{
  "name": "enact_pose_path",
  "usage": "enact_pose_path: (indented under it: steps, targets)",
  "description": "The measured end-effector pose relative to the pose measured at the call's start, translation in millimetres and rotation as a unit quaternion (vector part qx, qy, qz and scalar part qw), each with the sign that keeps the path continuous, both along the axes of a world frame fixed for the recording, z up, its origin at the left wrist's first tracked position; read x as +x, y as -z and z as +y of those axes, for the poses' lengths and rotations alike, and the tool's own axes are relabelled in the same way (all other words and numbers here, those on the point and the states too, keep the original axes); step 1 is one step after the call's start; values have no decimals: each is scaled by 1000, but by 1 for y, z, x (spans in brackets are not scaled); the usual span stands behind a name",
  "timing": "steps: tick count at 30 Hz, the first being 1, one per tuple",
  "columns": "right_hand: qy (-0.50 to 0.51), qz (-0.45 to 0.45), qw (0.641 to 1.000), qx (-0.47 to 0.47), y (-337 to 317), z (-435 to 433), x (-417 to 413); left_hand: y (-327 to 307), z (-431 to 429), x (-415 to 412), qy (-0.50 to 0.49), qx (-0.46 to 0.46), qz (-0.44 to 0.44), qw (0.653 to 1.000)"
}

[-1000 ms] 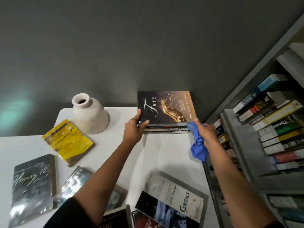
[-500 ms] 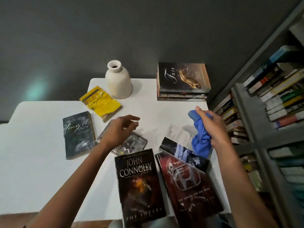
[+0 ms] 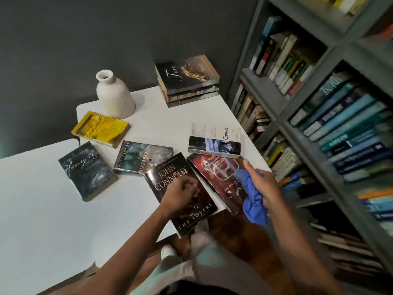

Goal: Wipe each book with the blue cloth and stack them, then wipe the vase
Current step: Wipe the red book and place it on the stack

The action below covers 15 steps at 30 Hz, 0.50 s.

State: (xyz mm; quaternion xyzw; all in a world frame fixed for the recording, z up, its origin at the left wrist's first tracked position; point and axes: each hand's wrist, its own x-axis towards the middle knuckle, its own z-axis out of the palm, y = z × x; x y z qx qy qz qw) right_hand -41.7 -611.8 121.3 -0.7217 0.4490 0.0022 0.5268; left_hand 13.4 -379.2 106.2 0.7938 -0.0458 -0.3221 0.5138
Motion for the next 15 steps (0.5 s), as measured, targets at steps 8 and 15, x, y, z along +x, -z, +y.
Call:
enact_pose_path:
  steps: [8,15]
  targets:
    - [-7,143,984,109,62,-28,-59,25,-36,-26,-28,10,84,996]
    - [-71,146,954,251,112,-43,-63,-3,-63,68,-168,121,-101,973]
